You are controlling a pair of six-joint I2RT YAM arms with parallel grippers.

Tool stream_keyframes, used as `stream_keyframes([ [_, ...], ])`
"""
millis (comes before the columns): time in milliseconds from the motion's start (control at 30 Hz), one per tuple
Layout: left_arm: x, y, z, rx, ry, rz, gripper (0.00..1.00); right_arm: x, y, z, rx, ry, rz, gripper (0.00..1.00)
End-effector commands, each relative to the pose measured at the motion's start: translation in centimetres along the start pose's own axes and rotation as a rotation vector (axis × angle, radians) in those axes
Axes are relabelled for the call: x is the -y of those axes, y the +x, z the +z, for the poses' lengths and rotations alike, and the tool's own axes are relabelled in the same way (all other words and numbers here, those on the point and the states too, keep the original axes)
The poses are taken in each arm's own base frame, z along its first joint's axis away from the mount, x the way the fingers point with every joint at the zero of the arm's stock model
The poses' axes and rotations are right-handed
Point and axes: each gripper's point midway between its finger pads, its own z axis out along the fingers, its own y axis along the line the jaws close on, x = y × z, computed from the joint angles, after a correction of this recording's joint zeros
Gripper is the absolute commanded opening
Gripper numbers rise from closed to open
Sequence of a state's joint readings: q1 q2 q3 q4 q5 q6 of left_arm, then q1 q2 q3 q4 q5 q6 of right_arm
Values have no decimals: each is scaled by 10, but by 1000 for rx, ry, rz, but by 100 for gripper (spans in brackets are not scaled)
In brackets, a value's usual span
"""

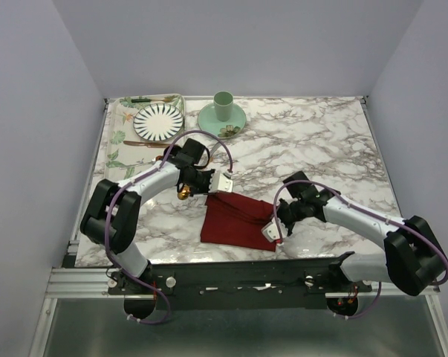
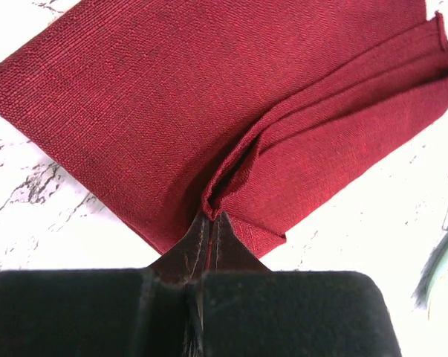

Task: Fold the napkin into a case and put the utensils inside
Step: Fold the lower triangle-folded napkin at the center of the board.

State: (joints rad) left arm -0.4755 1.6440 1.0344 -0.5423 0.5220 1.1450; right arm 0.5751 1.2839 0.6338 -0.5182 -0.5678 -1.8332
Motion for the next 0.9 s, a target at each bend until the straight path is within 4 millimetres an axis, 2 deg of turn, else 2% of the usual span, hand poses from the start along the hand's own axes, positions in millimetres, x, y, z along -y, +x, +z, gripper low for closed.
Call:
stream_keyframes([
  [0,22,-20,-19,52,75,30,0,4,-7,-7,26,29,-1,1],
  [200,49,-21,-22,35,135,-17,0,-7,-4,-7,17,16,7,1],
  [400,69,-23,-12,21,165,-52,0,-11,5,-9,-2,14,48,1],
  [533,68,-16,-2,-5,144,-86,0,-21,9,-8,-14,-7,35,1],
  [633,62,-2,5,-62,120,-116,0,-28,11,-6,-19,-24,44,1],
  [700,58,9,10,-111,100,-143,0,-30,15,-6,-32,-33,49,2],
  [867,50,16,17,-148,74,-182,0,-29,22,-5,-51,-36,83,6],
])
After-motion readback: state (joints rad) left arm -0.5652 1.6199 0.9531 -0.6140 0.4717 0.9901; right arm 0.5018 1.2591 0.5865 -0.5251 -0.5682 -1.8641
